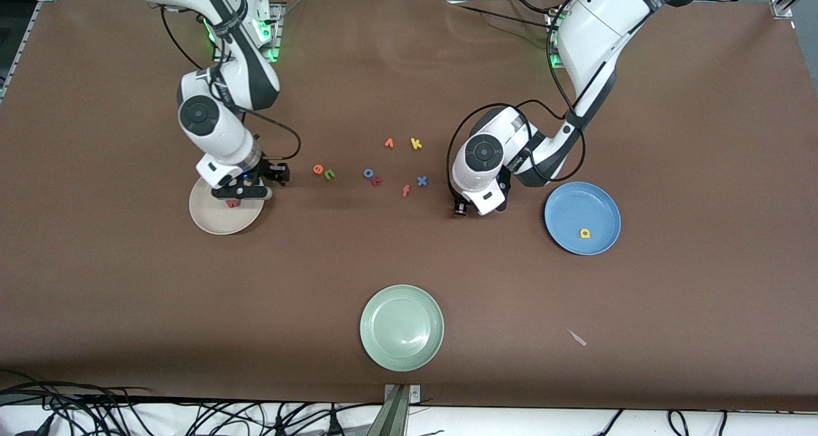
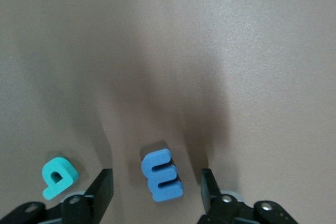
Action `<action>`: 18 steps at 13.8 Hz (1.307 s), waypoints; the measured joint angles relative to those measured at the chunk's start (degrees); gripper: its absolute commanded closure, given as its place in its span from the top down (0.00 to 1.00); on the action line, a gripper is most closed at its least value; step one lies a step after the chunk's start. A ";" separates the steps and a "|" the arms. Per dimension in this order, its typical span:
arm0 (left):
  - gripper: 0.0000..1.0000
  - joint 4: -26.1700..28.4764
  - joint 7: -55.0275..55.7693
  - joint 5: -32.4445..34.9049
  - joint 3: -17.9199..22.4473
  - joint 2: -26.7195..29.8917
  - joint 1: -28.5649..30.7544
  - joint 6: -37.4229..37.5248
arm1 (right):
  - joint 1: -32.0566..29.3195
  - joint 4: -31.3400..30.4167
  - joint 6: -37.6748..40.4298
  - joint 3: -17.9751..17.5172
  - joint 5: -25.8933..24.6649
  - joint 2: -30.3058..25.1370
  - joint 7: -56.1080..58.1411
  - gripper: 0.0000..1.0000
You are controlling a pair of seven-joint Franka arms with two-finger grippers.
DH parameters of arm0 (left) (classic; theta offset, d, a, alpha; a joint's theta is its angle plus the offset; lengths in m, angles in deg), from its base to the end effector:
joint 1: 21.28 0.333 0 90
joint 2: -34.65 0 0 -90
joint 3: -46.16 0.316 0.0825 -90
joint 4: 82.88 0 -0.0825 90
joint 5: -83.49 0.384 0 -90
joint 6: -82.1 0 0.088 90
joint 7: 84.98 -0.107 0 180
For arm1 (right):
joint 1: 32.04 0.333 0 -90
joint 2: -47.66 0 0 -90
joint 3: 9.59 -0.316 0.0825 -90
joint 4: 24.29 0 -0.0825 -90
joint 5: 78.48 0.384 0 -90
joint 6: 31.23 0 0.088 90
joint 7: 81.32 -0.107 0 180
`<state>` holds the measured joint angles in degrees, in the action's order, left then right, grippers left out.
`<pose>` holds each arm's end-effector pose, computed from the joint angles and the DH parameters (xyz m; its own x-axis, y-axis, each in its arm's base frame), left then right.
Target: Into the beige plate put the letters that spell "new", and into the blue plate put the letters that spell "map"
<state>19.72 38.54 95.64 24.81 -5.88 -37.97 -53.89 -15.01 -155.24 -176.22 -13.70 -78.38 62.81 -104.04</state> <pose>0.5191 -0.3843 0.1715 0.1600 0.9857 -0.0521 0.9804 -0.1648 -0.1078 0.4949 0.1919 0.2354 0.9992 -0.0312 -0.0249 -0.0315 -0.9994 -0.0109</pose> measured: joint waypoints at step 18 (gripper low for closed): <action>0.07 -1.54 -19.74 1.33 0.32 5.43 2.72 7.65 | 5.62 -4.17 -8.22 -3.41 0.00 4.79 -13.57 0.66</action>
<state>18.18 18.80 96.97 25.13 -0.45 -35.25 -46.24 -9.38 -159.41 -184.45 -17.11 -78.39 67.60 -117.61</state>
